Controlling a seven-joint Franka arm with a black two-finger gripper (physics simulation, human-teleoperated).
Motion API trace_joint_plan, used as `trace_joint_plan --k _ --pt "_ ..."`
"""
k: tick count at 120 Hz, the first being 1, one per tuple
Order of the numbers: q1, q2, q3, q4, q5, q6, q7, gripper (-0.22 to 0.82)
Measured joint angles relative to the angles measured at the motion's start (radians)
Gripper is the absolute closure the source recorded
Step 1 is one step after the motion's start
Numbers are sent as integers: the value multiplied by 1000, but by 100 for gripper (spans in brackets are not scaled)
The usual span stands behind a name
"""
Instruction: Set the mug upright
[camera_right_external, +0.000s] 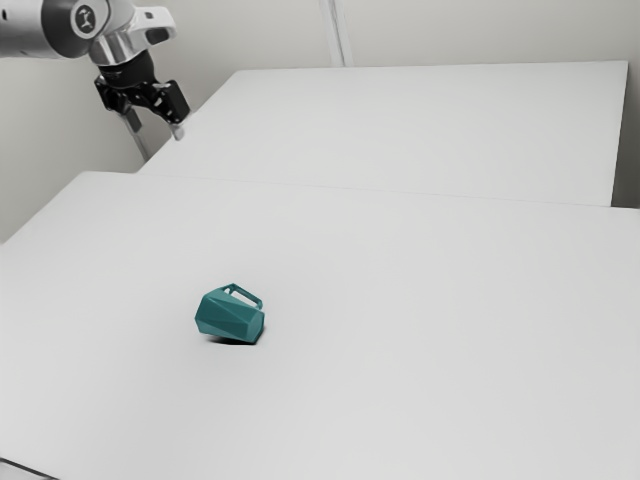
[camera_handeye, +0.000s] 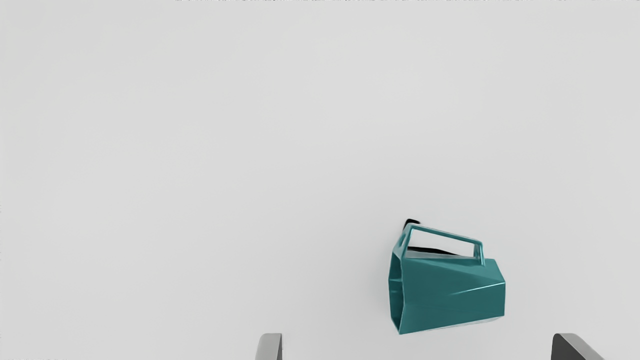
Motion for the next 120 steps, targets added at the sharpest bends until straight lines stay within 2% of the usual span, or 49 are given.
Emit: trace_joint_plan --k 49,81,96,120 --pt "54 -24 0 -41 -3 13 35 2" --pt "10 -172 16 -315 -16 117 42 2" --pt "10 -216 54 -436 -71 183 39 2" --pt "2 -250 128 -558 -206 246 45 2"
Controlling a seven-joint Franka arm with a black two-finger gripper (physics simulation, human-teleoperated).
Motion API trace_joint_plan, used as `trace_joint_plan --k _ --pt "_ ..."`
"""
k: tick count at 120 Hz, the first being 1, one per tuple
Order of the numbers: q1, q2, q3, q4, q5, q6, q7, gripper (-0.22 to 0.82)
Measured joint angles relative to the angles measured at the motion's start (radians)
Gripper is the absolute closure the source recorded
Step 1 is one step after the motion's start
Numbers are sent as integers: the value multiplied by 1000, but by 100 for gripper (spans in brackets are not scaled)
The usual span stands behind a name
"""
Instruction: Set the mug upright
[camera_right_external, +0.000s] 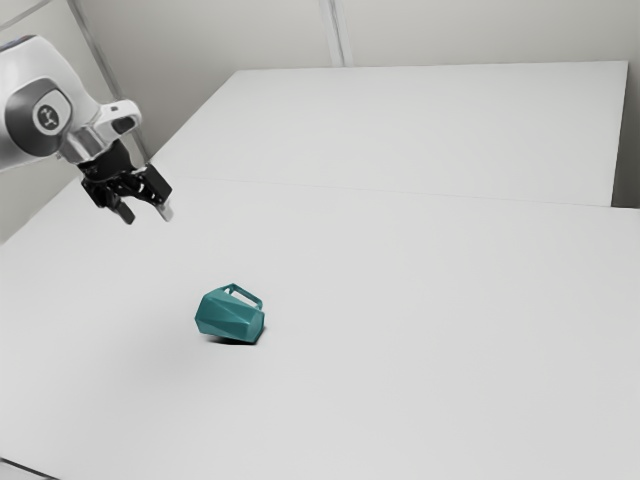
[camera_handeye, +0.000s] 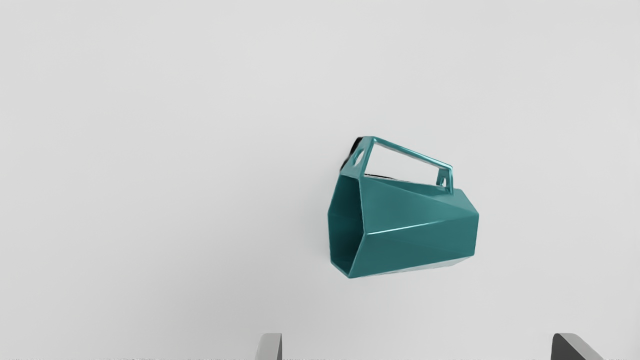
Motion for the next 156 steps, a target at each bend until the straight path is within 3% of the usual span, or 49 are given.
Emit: trace_joint_plan --k 14,36,58,120,156 --pt "-13 -23 38 -45 -57 17 14 2" --pt "-91 -42 177 -107 -140 27 69 2" --pt "-99 -20 239 -131 -235 22 158 2" --pt "-67 152 319 -184 -537 -62 459 2" --pt "-45 214 327 -183 -662 -134 608 2"
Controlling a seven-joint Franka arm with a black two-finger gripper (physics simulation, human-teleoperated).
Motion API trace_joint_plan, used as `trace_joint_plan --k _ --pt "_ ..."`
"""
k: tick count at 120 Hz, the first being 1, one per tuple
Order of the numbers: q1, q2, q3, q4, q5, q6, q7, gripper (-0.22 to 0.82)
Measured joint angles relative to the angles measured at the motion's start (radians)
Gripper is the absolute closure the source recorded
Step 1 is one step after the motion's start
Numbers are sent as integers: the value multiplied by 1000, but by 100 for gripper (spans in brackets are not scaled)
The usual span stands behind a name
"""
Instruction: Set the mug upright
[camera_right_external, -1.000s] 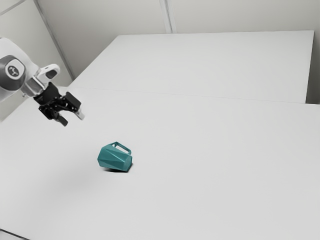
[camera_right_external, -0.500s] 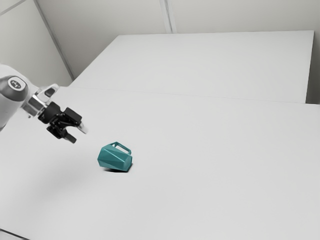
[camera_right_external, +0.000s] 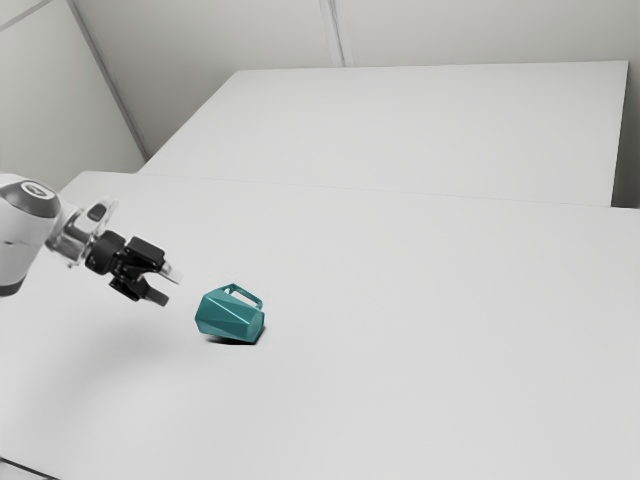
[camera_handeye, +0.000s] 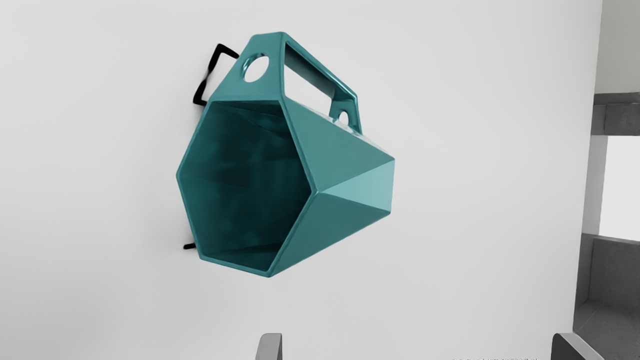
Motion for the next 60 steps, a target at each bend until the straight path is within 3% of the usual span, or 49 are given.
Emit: trace_joint_plan --k 60 --pt "0 138 1 34 -126 -50 178 2"
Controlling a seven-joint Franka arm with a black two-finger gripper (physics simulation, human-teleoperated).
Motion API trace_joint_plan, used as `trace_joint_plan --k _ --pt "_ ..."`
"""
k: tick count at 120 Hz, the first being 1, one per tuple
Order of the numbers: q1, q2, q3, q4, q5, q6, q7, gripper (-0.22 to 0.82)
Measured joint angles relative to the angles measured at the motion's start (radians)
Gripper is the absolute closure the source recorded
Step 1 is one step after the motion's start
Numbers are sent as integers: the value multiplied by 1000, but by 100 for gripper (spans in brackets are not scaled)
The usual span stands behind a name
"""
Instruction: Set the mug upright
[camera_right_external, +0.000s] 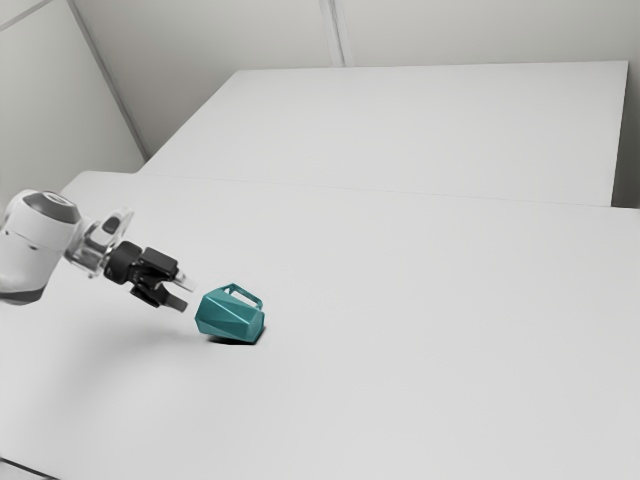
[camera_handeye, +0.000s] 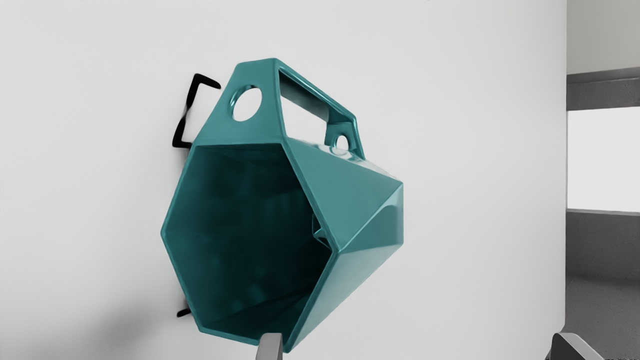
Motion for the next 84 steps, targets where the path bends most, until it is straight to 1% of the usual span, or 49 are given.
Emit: trace_joint_plan --k 29,65,84 --pt "0 58 -4 43 -32 -9 57 2" --pt "0 99 -12 45 -83 -41 111 2" --pt "0 129 -30 46 -121 -57 135 2"
